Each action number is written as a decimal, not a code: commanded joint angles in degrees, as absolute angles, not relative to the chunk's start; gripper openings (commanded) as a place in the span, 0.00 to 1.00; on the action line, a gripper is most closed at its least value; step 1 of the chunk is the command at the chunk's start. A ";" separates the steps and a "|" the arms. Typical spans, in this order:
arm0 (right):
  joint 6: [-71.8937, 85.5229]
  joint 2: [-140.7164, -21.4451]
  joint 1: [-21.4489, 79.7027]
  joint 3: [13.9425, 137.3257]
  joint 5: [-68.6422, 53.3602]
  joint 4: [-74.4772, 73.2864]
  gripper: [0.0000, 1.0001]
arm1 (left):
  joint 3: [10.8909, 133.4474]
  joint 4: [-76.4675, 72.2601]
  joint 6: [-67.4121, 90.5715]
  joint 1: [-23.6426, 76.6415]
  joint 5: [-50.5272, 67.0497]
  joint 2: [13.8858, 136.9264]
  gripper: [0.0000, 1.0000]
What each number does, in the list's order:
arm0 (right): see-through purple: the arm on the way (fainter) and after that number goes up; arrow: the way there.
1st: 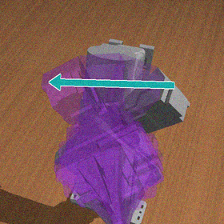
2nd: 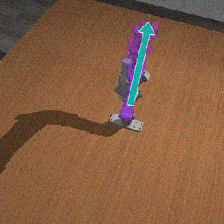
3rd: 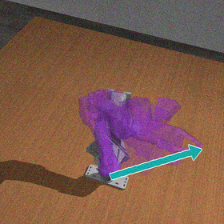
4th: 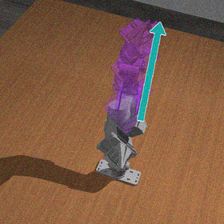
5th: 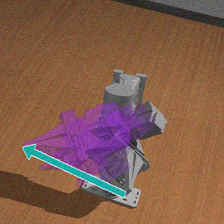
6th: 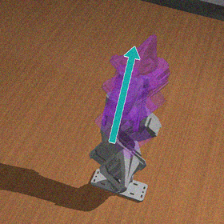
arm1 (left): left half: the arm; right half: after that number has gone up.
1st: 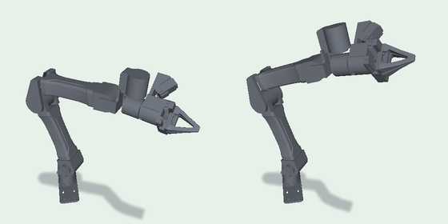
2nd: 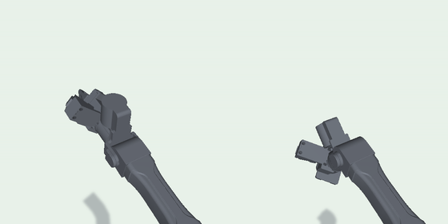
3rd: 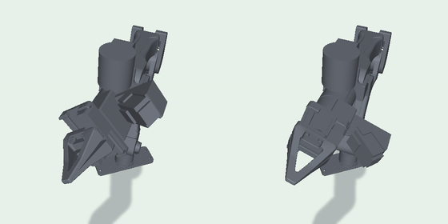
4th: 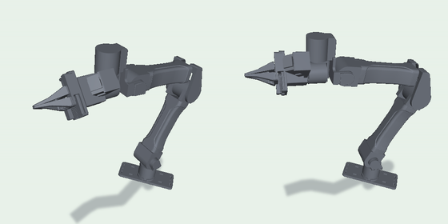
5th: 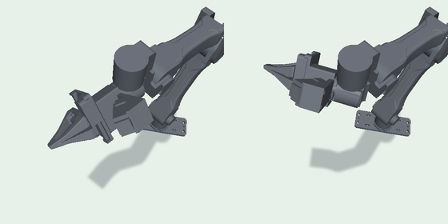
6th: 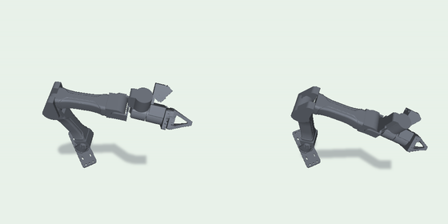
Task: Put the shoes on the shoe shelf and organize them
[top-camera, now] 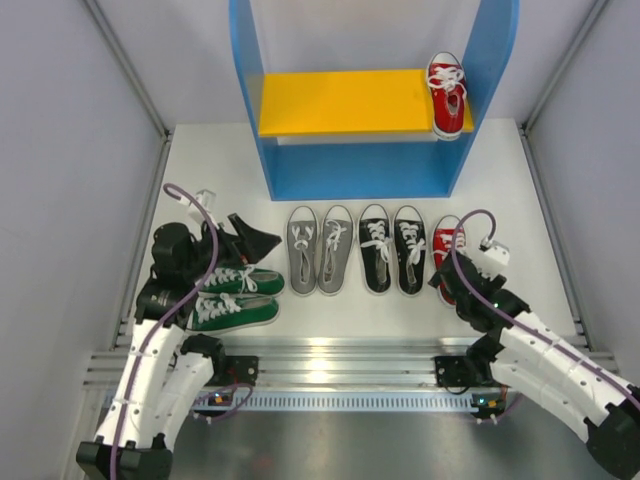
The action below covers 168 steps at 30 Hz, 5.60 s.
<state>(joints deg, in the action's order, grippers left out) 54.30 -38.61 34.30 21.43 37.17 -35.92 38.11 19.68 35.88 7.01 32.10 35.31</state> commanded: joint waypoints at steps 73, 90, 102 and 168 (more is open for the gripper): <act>13.54 -42.88 34.38 50.45 49.67 -9.34 0.00 | 37.53 13.62 36.92 7.21 32.43 35.95 0.99; 30.67 -45.08 23.82 31.11 32.26 -21.09 0.00 | 36.74 13.62 37.44 7.12 32.87 36.12 0.99; 31.55 -55.72 23.47 35.33 30.67 -26.81 0.63 | 36.21 13.71 37.00 7.12 32.52 34.28 0.99; 20.30 -60.28 16.00 83.05 -17.76 -32.01 0.00 | 39.46 14.76 36.04 7.12 32.08 35.33 0.99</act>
<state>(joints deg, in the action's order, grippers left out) 17.10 -57.69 16.38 76.79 -15.53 -46.09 36.75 16.73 37.26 7.01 32.03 35.62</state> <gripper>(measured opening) 0.058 0.988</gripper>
